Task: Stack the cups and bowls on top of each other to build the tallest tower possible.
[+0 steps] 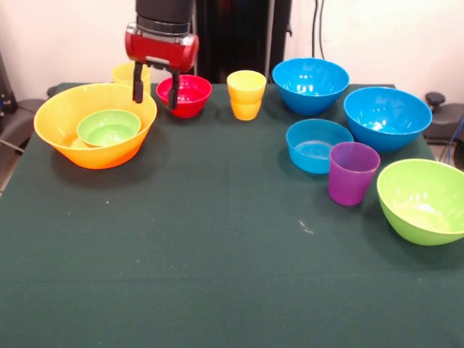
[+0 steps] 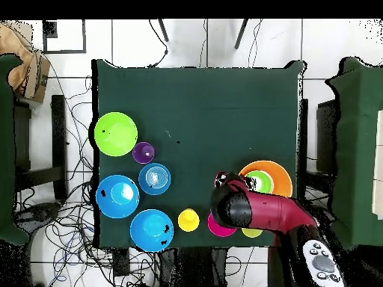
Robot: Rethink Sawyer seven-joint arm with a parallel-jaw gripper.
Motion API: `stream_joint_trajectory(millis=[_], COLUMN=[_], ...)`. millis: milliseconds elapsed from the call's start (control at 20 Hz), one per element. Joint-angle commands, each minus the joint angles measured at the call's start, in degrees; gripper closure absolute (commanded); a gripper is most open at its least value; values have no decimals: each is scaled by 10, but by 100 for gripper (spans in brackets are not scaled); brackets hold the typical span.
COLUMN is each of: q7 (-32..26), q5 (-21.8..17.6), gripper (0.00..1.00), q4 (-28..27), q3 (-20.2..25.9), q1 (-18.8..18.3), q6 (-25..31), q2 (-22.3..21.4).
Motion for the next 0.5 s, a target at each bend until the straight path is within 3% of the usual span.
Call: stream_joint_trajectory(millis=[50, 250, 500], q7=[87, 109, 127], q5=[28, 67, 111], gripper=[0, 0, 0], q4=[-34, -20, -29], q3=[-11, -21, -48], q1=[50, 85, 135], q6=[53, 77, 85], q2=[27, 1, 7])
